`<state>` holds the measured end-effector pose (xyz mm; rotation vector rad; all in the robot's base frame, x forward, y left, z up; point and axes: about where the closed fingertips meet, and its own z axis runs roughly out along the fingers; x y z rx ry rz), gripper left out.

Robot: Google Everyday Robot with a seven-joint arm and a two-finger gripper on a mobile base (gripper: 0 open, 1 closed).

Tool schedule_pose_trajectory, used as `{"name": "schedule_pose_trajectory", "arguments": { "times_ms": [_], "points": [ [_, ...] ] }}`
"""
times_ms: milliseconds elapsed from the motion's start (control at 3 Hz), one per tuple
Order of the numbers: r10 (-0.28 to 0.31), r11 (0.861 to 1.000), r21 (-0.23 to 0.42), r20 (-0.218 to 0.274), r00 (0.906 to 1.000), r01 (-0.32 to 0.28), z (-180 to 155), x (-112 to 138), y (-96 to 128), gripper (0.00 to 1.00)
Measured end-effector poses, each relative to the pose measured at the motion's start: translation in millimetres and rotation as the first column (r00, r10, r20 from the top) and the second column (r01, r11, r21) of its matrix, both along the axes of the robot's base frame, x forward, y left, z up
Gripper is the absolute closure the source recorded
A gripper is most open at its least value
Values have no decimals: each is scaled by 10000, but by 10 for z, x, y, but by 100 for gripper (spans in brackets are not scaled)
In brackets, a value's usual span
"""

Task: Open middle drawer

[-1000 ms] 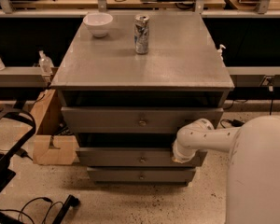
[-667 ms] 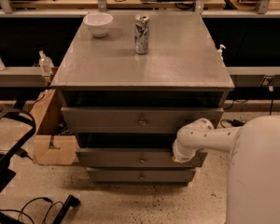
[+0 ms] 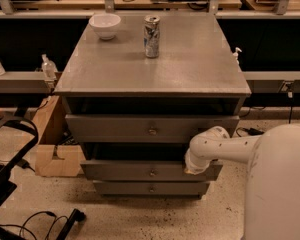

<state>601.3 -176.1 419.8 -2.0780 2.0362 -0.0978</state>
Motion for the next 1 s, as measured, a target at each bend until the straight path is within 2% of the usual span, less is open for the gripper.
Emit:
{"name": "schedule_pose_trajectory", "arguments": {
  "times_ms": [333,667,1000],
  "points": [
    [166,9999,29,91,9998,-166,138,-269,-1,100],
    [167,9999,29,91,9998,-167,138,-266,-1,100],
    [486,9988,95,133,9987,-488,258,-527,0,100]
  ]
}}
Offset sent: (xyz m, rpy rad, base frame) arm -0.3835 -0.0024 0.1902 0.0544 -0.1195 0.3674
